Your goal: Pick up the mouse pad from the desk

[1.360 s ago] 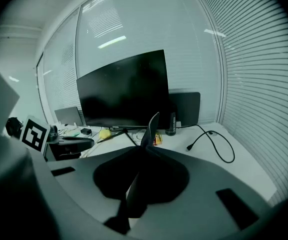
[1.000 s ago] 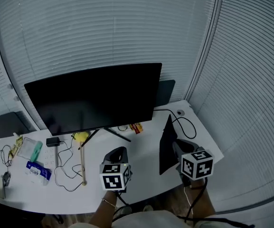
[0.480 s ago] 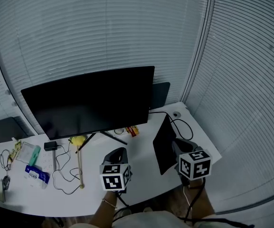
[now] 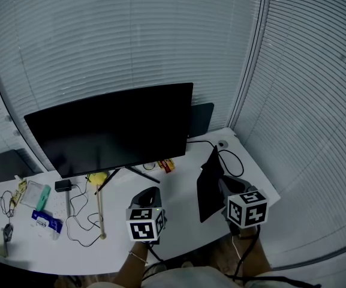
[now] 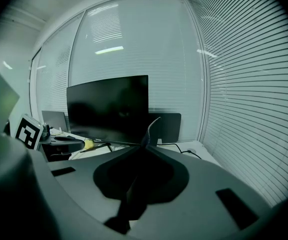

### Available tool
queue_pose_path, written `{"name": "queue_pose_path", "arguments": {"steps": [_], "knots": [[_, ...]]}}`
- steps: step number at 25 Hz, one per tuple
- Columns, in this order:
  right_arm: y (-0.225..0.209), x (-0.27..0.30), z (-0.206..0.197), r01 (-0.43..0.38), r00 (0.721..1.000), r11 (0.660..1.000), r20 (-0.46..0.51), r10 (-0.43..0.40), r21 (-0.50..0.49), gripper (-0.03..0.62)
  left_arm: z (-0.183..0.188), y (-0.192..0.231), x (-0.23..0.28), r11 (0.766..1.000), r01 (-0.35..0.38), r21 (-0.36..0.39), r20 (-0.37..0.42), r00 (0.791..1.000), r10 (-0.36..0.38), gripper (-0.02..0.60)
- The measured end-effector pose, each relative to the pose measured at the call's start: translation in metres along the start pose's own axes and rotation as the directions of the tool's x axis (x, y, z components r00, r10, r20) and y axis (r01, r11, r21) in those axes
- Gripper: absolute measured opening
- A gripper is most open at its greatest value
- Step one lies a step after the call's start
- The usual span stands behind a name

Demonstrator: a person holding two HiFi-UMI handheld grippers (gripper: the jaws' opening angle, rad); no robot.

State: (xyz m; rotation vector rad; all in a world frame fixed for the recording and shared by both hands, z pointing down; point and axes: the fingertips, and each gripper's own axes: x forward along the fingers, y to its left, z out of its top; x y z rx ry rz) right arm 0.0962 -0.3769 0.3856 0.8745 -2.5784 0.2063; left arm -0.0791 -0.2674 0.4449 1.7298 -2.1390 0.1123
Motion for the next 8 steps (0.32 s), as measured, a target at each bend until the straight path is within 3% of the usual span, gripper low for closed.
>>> {"name": "queue_pose_path", "arguments": {"steps": [8], "knots": [[-0.0062, -0.0012, 0.0007, 0.009, 1.000, 1.000, -0.004, -0.009, -0.002, 0.052, 0.0004, -0.0040, 0.0039, 1.000, 0.008, 0.008, -0.009, 1.000, -0.008, 0.017]]}}
